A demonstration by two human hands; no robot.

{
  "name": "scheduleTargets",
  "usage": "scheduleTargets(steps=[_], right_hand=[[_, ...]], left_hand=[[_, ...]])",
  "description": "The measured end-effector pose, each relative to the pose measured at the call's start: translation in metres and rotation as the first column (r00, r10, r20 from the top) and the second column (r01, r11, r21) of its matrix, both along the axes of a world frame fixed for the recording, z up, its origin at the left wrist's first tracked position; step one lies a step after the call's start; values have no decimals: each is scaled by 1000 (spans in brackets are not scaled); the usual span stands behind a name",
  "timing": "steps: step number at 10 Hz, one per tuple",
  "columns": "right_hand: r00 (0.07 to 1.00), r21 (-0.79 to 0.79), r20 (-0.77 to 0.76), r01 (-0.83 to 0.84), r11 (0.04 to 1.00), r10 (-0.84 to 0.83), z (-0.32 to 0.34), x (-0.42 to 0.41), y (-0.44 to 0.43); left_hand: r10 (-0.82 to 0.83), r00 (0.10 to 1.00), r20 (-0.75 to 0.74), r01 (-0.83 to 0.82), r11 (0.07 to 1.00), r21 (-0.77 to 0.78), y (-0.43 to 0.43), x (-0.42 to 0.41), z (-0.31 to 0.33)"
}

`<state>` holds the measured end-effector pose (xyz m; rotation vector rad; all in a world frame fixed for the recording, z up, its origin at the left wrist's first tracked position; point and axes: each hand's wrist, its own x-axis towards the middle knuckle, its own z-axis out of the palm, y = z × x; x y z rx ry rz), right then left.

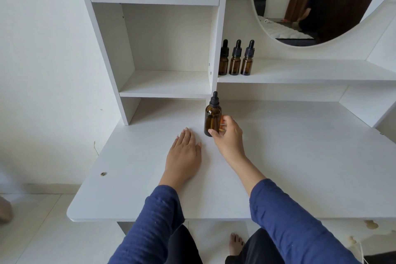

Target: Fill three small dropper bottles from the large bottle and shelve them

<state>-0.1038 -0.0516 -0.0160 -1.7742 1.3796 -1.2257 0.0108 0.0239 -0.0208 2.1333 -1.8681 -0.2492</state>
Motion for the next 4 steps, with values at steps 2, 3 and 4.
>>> scheduleTargets(steps=[2, 3, 4], right_hand=[[1000, -5, -7, 3, 1000, -3, 0, 0, -3], [1000, 11, -20, -13, 1000, 14, 3, 0, 0], [998, 7, -56, -5, 1000, 5, 3, -4, 0]], left_hand=[[-4, 1000, 6, 5, 1000, -4, 0, 1, 2], [-9, 1000, -14, 9, 1000, -7, 1, 0, 1], [-9, 1000, -25, 8, 999, -38, -1, 1, 1]])
